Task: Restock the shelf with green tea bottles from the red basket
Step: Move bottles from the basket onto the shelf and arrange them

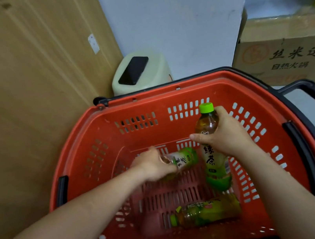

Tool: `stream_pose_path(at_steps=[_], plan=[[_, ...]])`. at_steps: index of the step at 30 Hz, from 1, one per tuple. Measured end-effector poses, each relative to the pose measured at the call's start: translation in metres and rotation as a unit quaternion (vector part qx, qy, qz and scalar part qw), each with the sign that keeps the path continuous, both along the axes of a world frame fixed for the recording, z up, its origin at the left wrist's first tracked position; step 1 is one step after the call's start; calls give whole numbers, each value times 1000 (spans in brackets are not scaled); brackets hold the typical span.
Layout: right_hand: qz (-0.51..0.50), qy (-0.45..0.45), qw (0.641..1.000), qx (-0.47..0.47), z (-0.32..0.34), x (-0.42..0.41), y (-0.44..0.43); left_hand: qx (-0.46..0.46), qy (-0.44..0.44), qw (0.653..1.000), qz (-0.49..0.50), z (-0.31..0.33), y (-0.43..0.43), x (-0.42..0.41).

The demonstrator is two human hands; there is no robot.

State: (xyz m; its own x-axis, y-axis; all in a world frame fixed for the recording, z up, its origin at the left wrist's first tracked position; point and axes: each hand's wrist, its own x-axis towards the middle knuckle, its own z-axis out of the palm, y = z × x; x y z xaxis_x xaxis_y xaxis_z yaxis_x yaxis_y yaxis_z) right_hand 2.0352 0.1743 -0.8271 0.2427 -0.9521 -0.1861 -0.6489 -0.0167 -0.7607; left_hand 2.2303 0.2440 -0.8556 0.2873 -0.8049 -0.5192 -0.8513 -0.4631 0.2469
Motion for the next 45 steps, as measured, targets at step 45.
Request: stream_pose_path(at_steps=[45], plan=[[373, -428, 807, -162, 362, 332, 291, -293, -406, 827, 257, 411, 380, 209]])
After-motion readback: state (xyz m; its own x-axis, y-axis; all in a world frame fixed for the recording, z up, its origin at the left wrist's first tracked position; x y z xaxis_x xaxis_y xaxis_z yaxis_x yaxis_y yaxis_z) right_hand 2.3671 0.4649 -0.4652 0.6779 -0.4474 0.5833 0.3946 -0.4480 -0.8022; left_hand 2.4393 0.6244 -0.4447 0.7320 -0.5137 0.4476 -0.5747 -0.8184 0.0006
